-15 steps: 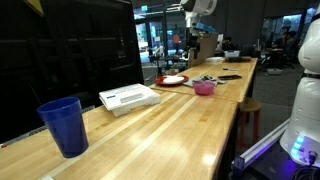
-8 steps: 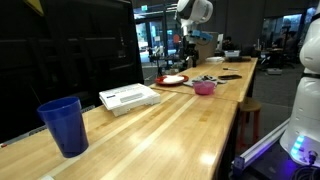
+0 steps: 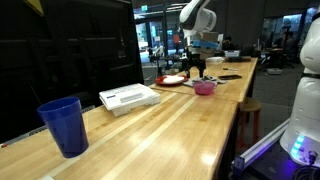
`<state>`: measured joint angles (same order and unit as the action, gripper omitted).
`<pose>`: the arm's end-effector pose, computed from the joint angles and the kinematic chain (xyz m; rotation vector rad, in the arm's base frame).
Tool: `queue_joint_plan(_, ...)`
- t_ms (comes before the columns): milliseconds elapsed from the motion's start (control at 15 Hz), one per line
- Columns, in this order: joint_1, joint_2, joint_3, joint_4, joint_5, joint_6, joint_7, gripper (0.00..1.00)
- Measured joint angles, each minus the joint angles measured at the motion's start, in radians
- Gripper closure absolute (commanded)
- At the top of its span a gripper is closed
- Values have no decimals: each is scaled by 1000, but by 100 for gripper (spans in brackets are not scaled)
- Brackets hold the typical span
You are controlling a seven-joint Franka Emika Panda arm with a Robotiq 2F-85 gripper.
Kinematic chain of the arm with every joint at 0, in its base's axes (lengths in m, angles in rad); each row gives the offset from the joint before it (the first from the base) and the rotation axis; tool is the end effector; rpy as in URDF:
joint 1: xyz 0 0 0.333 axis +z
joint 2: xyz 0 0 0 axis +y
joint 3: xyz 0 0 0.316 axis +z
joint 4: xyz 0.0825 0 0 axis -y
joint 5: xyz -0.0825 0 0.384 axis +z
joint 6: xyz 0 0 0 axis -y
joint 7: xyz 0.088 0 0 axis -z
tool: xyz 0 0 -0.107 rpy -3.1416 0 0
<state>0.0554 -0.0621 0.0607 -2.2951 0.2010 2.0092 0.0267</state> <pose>0.4745 0.0673 0.3595 -2.9697 0.0255 0.3501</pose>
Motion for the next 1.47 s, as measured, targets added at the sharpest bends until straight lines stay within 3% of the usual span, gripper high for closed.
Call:
queue_joint_plan(600,0,-141,13,-99,-19,-16,214,0)
queue_joint_plan(1467,-49,-145,10,-207,-13,35,509,0)
